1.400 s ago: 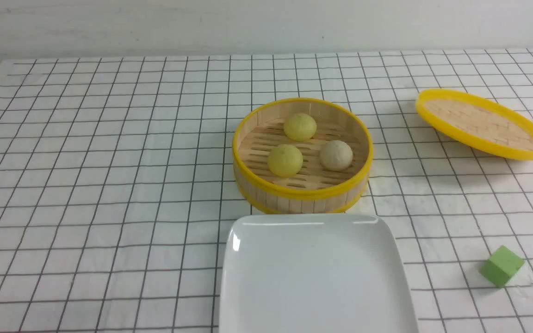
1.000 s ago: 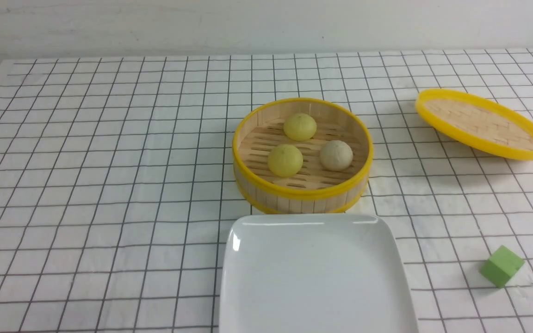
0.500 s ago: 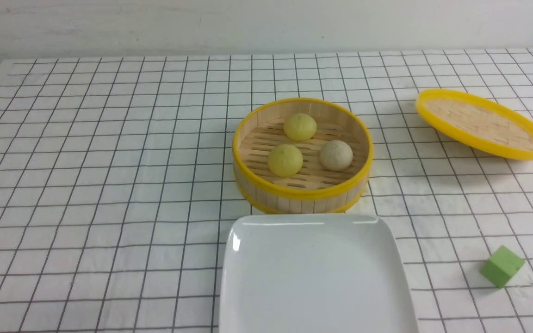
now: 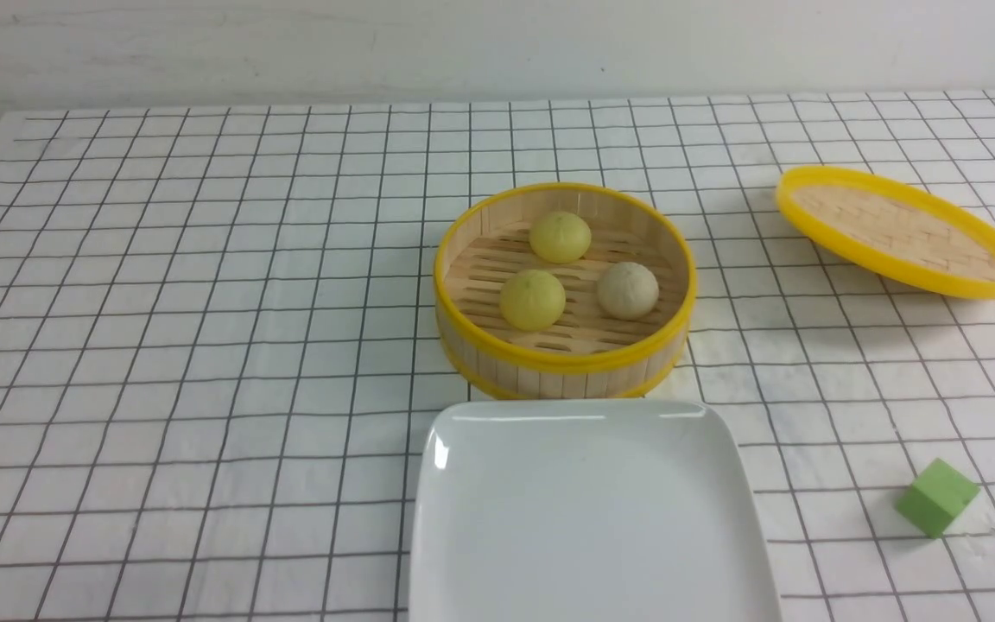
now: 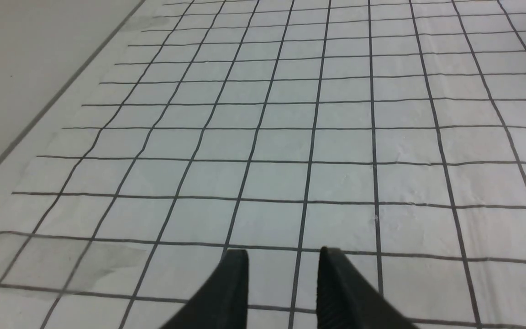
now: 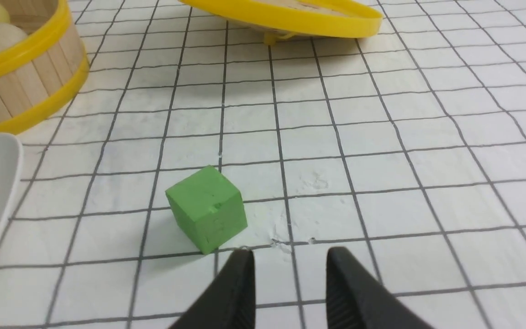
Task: Put the steamed buns into the plate on the white-black tablecloth.
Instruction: 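Reach toward a bun in the bamboo steamer with the right gripper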
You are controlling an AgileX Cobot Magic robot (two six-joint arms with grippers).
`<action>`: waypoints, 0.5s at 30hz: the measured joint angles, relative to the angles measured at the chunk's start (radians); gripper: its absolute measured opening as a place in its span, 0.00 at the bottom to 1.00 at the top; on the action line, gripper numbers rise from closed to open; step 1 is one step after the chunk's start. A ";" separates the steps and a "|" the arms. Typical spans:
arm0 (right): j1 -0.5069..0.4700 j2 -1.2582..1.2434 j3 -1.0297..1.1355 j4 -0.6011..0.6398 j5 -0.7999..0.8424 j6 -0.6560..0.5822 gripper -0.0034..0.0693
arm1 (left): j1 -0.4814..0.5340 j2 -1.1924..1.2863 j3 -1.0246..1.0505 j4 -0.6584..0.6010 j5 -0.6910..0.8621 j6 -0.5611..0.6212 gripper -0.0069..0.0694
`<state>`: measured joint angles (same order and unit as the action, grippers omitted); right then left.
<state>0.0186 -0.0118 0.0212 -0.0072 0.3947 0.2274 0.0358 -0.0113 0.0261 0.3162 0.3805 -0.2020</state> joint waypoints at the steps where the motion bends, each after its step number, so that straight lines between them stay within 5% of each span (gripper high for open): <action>1: 0.000 0.000 0.000 0.013 0.000 0.008 0.38 | 0.000 0.000 0.000 -0.003 -0.001 -0.003 0.41; 7: 0.000 0.000 0.004 0.396 -0.010 0.197 0.38 | 0.000 0.000 0.003 -0.457 -0.225 -0.445 0.41; 10: 0.000 0.000 0.004 0.453 -0.019 0.204 0.38 | 0.000 0.000 0.003 -0.634 -0.306 -0.611 0.41; 15: 0.000 0.000 0.004 0.470 -0.023 0.208 0.38 | 0.000 0.000 0.003 -0.741 -0.345 -0.685 0.41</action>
<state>0.0186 -0.0118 0.0250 0.4628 0.3715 0.4359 0.0358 -0.0113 0.0293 -0.4251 0.0353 -0.8871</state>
